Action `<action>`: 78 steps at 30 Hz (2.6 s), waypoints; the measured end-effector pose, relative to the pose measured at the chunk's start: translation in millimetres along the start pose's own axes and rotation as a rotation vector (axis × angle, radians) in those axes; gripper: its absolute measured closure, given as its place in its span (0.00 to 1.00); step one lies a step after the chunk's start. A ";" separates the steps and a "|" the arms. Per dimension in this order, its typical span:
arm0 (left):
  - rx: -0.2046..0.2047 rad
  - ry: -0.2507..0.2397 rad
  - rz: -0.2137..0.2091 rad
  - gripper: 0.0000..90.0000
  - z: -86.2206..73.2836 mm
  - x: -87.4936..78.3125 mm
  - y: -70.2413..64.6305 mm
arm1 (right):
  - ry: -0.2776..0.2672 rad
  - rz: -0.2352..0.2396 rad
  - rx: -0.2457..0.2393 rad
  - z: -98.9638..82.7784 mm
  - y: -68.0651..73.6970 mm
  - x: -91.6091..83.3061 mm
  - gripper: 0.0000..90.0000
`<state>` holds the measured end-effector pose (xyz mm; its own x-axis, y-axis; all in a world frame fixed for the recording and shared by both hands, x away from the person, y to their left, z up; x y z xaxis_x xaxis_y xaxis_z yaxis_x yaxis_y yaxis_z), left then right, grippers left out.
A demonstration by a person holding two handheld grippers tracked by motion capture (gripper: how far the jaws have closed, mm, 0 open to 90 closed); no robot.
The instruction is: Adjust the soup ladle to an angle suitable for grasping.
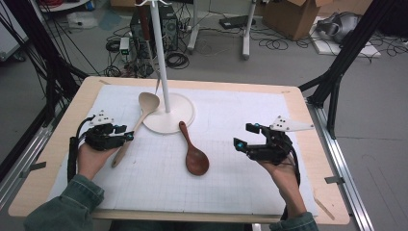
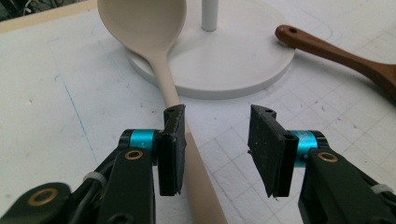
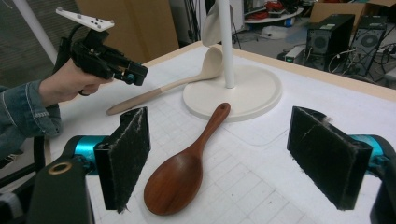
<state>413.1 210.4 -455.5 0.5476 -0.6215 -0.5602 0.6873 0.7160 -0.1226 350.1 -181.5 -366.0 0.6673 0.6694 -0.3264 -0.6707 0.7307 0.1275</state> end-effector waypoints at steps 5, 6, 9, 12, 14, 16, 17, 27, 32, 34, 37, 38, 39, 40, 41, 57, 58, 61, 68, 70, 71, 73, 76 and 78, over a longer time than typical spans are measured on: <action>-0.004 0.029 0.005 0.66 -4.8 6.1 2.2 | 0.007 -0.004 0.015 -5.7 -2.0 -0.5 0.23; -0.010 0.031 0.005 0.66 -5.9 8.0 2.3 | 0.007 -0.008 0.015 -6.7 -2.5 -0.6 0.23; -0.005 0.057 -0.001 0.69 -11.1 11.7 3.0 | 0.010 -0.012 0.012 -9.7 -3.7 -1.2 0.23; -0.012 0.060 0.011 0.69 -13.3 13.5 4.5 | 0.014 -0.013 0.019 -12.3 -4.4 -1.6 0.23; -0.017 0.070 0.020 0.69 -14.8 14.7 5.9 | 0.014 -0.016 0.013 -13.6 -5.2 -1.7 0.23; -0.016 0.080 0.022 0.69 -15.9 15.8 6.6 | 0.018 -0.016 0.020 -15.0 -4.7 -1.8 0.23; -0.020 0.081 0.023 0.69 -16.2 16.8 6.7 | 0.018 -0.016 0.018 -15.3 -4.7 -1.8 0.23; -0.036 0.118 0.041 0.71 -22.7 24.0 12.0 | 0.018 -0.019 0.018 -17.4 -5.2 -1.7 0.23; -0.027 0.138 0.045 0.73 -25.2 26.1 13.5 | 0.022 -0.027 0.020 -18.1 -7.0 -2.7 0.23; -0.034 0.135 0.043 0.74 -25.6 26.7 13.9 | 0.017 -0.028 0.020 -17.7 -7.7 -3.3 0.23; -0.036 0.146 0.045 0.75 -27.3 27.8 15.3 | 0.016 -0.028 0.021 -17.7 -7.3 -3.8 0.23; -0.039 0.146 0.045 0.75 -27.6 28.0 15.5 | 0.017 -0.028 0.020 -17.8 -7.2 -3.8 0.23; -0.040 0.145 0.044 0.75 -27.5 28.1 15.5 | 0.016 -0.028 0.016 -17.8 -7.4 -3.6 0.23; -0.040 0.146 0.044 0.75 -27.6 28.0 15.6 | 0.017 -0.028 0.018 -17.9 -7.3 -3.7 0.23; -0.044 0.144 0.041 0.75 -27.5 28.1 15.5 | 0.016 -0.029 0.016 -17.8 -7.5 -3.5 0.23; -0.071 0.121 0.039 0.80 -33.1 17.5 17.0 | 0.014 -0.032 0.019 -17.7 -9.1 -3.9 0.23; -0.070 0.120 0.038 0.80 -34.0 16.1 17.0 | 0.016 -0.032 0.021 -17.8 -8.8 -3.6 0.23; -0.070 0.114 0.029 0.80 -36.0 13.4 16.2 | 0.018 -0.026 0.025 -17.7 -7.2 -2.3 0.23; -0.056 0.118 0.008 0.81 -38.3 5.3 12.9 | 0.028 -0.011 0.017 -17.6 -1.4 4.8 0.23; -0.053 0.114 0.001 0.81 -40.5 3.3 11.6 | 0.031 -0.007 0.014 -18.1 -0.2 6.2 0.23; -0.050 0.119 -0.002 0.81 -42.5 2.2 11.5 | 0.033 -0.007 0.015 -18.3 0.2 6.7 0.23; -0.053 0.112 -0.014 0.82 -45.7 0.1 10.3 | 0.036 -0.004 0.013 -18.7 0.9 7.1 0.23; -0.046 0.111 -0.029 0.82 -47.4 -2.5 7.7 | 0.042 -0.002 0.015 -19.2 2.2 8.1 0.23; -0.038 0.106 -0.041 0.82 -46.9 -3.8 5.1 | 0.047 0.001 0.014 -19.9 3.5 9.3 0.23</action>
<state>392.2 231.3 -492.4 0.4645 -0.6152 -0.6370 0.6884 0.7033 -0.1773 347.5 -175.4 -387.3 0.6501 0.6635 -0.3703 -0.6667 0.7319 0.1409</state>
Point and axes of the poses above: each handheld gripper's, and its own axes: x roughly forward along the jaws, z roughly out of its top, y roughly to its left, the point moved 9 cm from there along x, roughly forward along the jaws, and after that the axes turned 10 degrees about -z, right-handed, at the moved point
